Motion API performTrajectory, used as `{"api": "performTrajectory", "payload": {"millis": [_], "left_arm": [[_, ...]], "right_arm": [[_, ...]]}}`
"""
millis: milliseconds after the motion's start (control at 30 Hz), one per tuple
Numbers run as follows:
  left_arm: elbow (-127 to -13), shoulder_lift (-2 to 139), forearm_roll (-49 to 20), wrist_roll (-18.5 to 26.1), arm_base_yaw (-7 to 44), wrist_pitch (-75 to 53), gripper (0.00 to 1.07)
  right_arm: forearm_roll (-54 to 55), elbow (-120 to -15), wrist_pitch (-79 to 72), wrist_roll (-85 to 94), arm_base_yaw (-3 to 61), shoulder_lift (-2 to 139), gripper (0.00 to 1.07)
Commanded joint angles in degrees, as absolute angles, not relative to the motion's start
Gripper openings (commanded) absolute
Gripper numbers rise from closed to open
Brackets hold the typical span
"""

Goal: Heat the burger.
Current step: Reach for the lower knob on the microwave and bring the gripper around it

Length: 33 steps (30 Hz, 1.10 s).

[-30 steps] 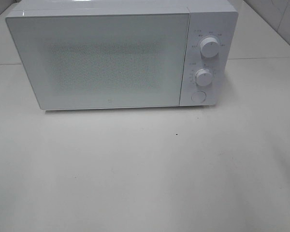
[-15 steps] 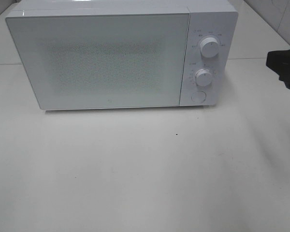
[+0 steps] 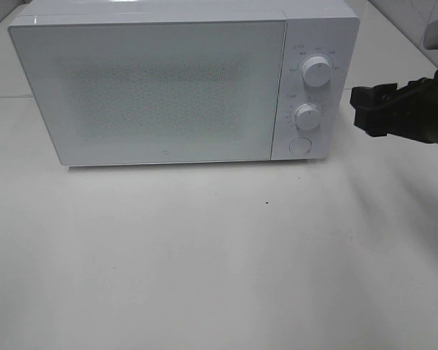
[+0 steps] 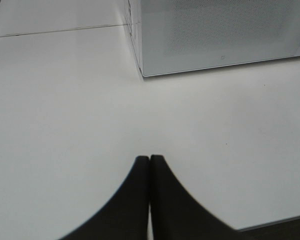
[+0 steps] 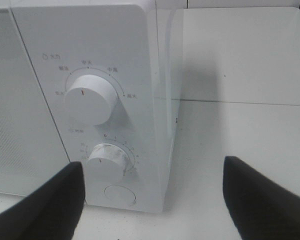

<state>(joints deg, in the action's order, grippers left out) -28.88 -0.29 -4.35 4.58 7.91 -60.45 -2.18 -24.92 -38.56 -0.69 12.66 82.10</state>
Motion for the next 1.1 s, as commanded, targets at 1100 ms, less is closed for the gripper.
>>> {"api": "performTrajectory", "payload": {"millis": [1100], "left_arm": [[-28.71,-0.80,-4.58,4.18,7.79,-59.59,0.00]], "right_arm": [[17.19,-36.61,-58.79,8.94,25.84,110.29,0.72]]}}
